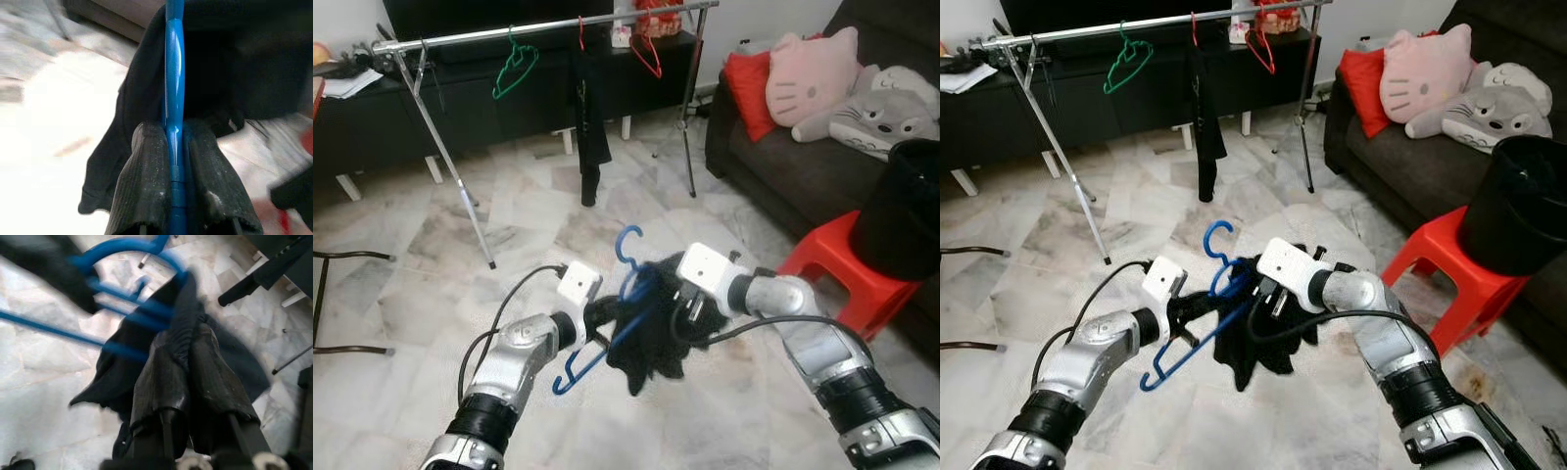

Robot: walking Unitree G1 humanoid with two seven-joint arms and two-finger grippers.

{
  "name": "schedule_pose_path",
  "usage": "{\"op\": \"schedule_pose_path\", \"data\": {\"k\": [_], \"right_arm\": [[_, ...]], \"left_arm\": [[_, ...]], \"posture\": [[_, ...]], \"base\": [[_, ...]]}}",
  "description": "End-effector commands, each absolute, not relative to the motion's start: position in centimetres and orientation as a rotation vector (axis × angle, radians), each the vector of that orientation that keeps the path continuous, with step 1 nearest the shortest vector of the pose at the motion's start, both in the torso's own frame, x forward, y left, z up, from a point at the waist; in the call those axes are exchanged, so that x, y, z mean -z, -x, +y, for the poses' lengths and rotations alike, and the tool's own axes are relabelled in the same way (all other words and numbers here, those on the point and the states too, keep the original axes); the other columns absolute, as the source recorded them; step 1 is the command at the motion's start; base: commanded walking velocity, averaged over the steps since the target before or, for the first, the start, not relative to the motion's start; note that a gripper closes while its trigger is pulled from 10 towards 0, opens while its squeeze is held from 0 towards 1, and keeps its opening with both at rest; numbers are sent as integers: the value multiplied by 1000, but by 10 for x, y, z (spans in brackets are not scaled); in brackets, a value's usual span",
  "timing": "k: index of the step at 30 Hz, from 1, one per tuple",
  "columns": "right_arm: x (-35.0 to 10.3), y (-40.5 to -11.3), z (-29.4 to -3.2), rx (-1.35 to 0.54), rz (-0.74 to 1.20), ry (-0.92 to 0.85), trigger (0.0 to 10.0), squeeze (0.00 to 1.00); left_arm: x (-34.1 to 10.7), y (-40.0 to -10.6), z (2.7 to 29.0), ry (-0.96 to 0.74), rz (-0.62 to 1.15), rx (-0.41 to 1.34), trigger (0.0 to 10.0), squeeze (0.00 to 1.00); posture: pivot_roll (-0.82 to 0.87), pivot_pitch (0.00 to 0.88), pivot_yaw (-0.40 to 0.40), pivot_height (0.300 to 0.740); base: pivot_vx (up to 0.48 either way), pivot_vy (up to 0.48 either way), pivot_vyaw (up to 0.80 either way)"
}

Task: Hang hanger

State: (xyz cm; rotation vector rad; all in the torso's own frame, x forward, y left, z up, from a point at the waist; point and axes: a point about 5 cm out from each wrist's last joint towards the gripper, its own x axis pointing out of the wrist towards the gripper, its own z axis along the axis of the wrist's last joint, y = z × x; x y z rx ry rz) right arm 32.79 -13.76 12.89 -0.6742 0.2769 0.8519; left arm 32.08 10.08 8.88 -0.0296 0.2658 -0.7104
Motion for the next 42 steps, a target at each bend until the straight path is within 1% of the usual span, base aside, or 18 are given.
{"op": "schedule_pose_path", "data": {"k": [1, 5, 7, 8, 9, 10, 11, 12, 14, 16, 19, 23, 25, 28, 32, 37, 42], "right_arm": [[-134, -325, -131, -897, 249, 671, 10000, 0], [-134, -325, -132, -885, 251, 671, 10000, 0], [-135, -325, -134, -878, 255, 667, 10000, 0], [-135, -325, -134, -878, 255, 667, 10000, 0], [-136, -325, -135, -876, 257, 665, 10000, 0], [-136, -328, -142, -836, 263, 688, 10000, 0], [-136, -328, -142, -836, 263, 688, 10000, 0], [-136, -331, -147, -799, 264, 708, 10000, 0], [-137, -332, -149, -786, 263, 713, 10000, 0], [-145, -340, -155, -709, 237, 712, 10000, 0], [-149, -343, -157, -689, 226, 718, 10000, 0], [-148, -342, -154, -712, 229, 722, 10000, 0], [-148, -341, -151, -732, 230, 715, 10000, 0], [-144, -333, -140, -822, 229, 691, 10000, 0], [-142, -330, -138, -857, 233, 692, 10000, 0], [-143, -323, -133, -911, 235, 682, 10000, 0], [-145, -321, -126, -936, 219, 669, 10000, 0]], "left_arm": [[-101, -332, 109, 31, 205, 606, 10000, 0], [-103, -334, 108, 45, 194, 587, 10000, 0], [-101, -331, 103, 75, 205, 654, 10000, 0], [-101, -331, 103, 75, 205, 654, 10000, 0], [-100, -329, 101, 80, 209, 682, 10000, 0], [-96, -317, 96, 59, 250, 833, 10000, 0], [-96, -317, 96, 59, 250, 833, 10000, 0], [-92, -309, 95, 38, 286, 912, 10000, 0], [-90, -308, 96, 34, 299, 924, 10000, 0], [-84, -300, 102, 20, 351, 979, 10000, 0], [-85, -298, 105, 32, 357, 1002, 10000, 0], [-89, -298, 103, 51, 334, 1015, 10000, 0], [-91, -299, 101, 67, 325, 1014, 10000, 0], [-96, -299, 97, 105, 308, 1031, 10000, 0], [-98, -299, 94, 114, 303, 1040, 10000, 0], [-98, -304, 95, 111, 287, 986, 10000, 0], [-100, -305, 91, 115, 280, 976, 10000, 0]], "posture": [[-97, 0, -36, 740], [-98, 0, -37, 740], [-100, 0, -36, 740], [-100, 0, -36, 740], [-100, 0, -36, 740], [-99, 0, -36, 740], [-99, 0, -36, 740], [-96, 0, -36, 740], [-96, 0, -36, 740], [-97, 0, -35, 740], [-98, 0, -35, 740], [-95, 0, -36, 740], [-95, 0, -36, 740], [-98, 0, -39, 740], [-99, 0, -39, 740], [-98, 0, -39, 740], [-99, 0, -36, 740]], "base": [[0, 0, 0], [0, 0, 0], [0, 0, 0], [0, 0, 0], [0, 0, 0], [0, 0, 0], [0, 0, 0], [0, 0, 0], [0, 0, 0], [0, 0, 0], [0, 0, 0], [0, 0, 0], [0, 0, 0], [0, 0, 0], [0, 0, 0], [0, 0, 0], [0, 0, 0]]}}
